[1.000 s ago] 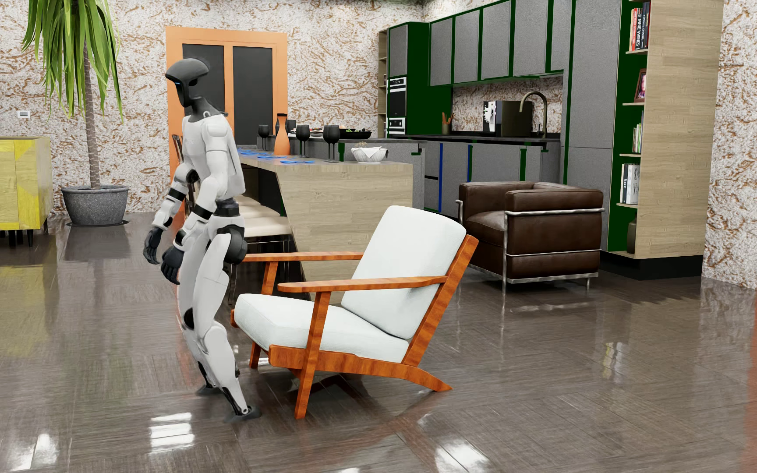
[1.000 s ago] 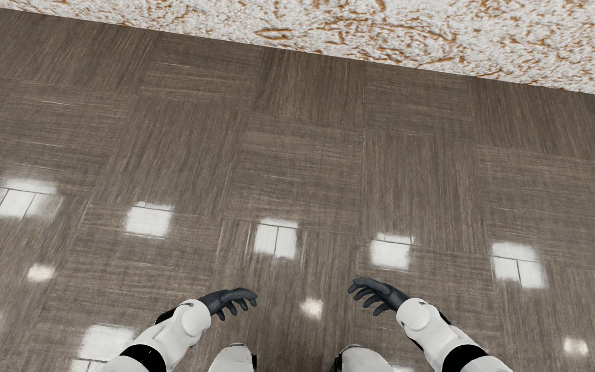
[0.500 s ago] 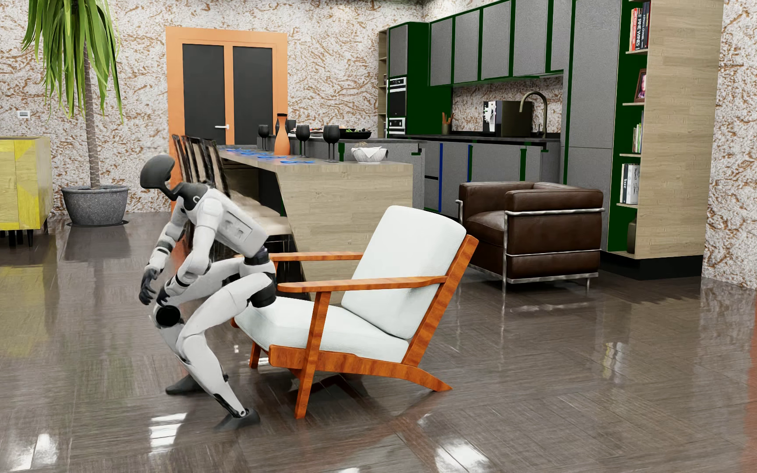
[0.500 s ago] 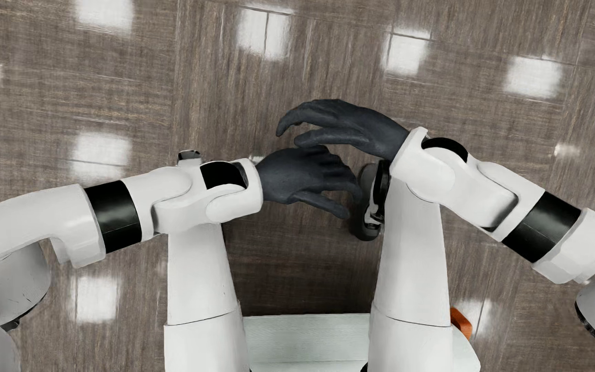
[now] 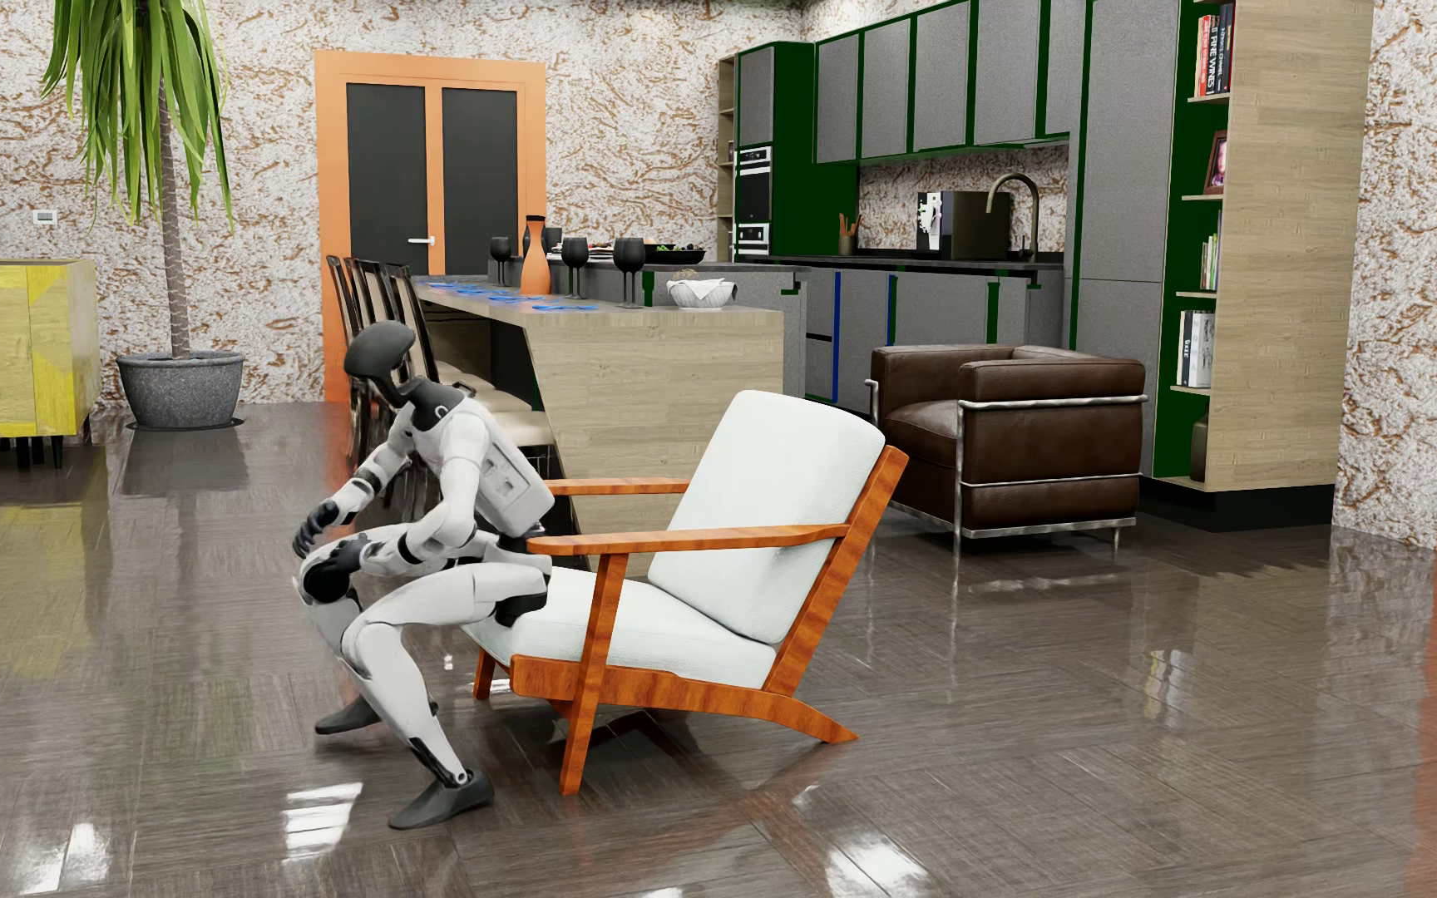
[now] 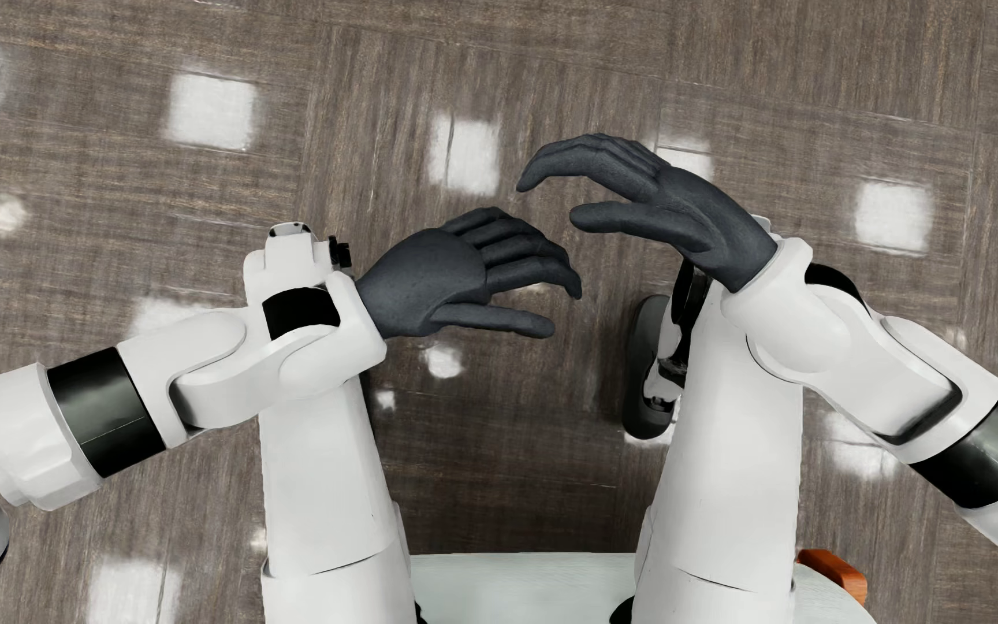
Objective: Sit on the chair
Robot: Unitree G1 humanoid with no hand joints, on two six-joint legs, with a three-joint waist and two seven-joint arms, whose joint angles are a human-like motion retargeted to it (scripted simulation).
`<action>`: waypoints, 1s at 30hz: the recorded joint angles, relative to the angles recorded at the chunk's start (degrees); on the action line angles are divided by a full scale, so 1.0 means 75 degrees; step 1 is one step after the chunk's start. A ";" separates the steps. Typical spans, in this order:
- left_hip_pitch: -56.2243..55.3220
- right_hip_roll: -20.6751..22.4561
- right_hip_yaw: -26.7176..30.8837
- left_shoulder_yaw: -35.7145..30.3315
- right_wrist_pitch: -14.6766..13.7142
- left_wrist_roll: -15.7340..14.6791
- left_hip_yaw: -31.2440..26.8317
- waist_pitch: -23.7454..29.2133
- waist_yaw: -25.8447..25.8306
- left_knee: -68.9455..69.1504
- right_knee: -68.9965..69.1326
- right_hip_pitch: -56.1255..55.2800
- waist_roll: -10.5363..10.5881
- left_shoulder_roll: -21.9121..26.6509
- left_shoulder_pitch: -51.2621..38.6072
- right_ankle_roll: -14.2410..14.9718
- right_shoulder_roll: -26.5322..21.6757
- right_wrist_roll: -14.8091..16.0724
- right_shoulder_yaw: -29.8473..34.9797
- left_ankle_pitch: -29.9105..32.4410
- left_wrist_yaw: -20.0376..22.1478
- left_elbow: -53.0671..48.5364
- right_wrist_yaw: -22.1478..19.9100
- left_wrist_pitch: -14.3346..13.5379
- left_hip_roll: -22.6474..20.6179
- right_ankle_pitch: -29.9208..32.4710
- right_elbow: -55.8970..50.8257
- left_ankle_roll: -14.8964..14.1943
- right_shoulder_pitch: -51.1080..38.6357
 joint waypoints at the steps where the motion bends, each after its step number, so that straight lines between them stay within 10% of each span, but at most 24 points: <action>1: 0.0258 0.0016 -0.0020 0.0461 0.0099 0.0139 0.0008 -0.0140 -0.0003 0.0046 0.0050 0.0242 -0.0029 -0.0281 0.0475 -0.0057 0.0354 -0.0193 -0.0316 0.0012 -0.0408 0.0348 0.0305 0.0017 -0.0007 0.0021 0.0349 0.0056 0.0384; 5: 0.1362 0.0064 -0.0098 0.2897 0.0268 0.0690 0.0115 -0.0832 0.0002 0.0107 0.0090 0.1256 -0.0116 -0.1937 0.2808 -0.0222 0.2308 -0.0993 -0.1765 -0.0063 -0.1418 0.2272 0.0492 0.0056 0.0087 0.0052 0.2168 0.0175 0.2140; 10: 0.1998 0.0244 -0.0131 0.5265 0.0580 -0.0517 0.0201 -0.1371 -0.0046 -0.0073 -0.0104 0.1932 -0.0133 -0.3511 0.5072 -0.0424 0.4095 -0.0042 -0.3146 0.0109 0.0247 0.4397 -0.1180 0.0898 0.0086 0.0194 0.4711 0.0234 0.3602; 14: 0.2500 0.0369 -0.0235 0.6057 0.1729 -0.1631 0.0337 -0.1593 -0.0035 -0.0165 -0.0134 0.2465 -0.0207 -0.4196 0.5475 -0.0761 0.4435 -0.0170 -0.3233 0.0181 -0.1288 0.7804 0.0783 0.1903 0.0087 0.0179 0.8431 0.0253 0.3923; 18: 0.2813 0.0423 -0.0302 0.6177 0.1636 0.0018 0.0422 -0.1820 -0.0049 -0.0200 -0.0113 0.2738 -0.0294 -0.4194 0.6450 -0.0925 0.4832 -0.2864 -0.2394 0.0175 -0.3489 0.9702 0.3223 0.1832 0.0135 0.0141 1.0664 0.0254 0.4279; 24: 0.2957 0.0390 -0.0327 0.7031 0.1545 0.0373 0.0417 -0.2059 -0.0058 -0.0196 -0.0173 0.2894 -0.0309 -0.4694 0.8397 -0.0765 0.5146 -0.2161 -0.3179 0.0143 -0.4165 0.9194 0.3144 0.1408 0.0216 0.0172 0.9979 0.0306 0.5696; 30: 0.3142 0.0409 -0.0358 0.6462 0.1514 0.0503 0.0434 -0.2076 -0.0036 -0.0206 -0.0218 0.3103 -0.0348 -0.4543 0.7823 -0.0765 0.5349 -0.1975 -0.2764 0.0139 -0.4082 0.8935 0.2619 0.1301 0.0262 0.0190 0.9759 0.0336 0.5090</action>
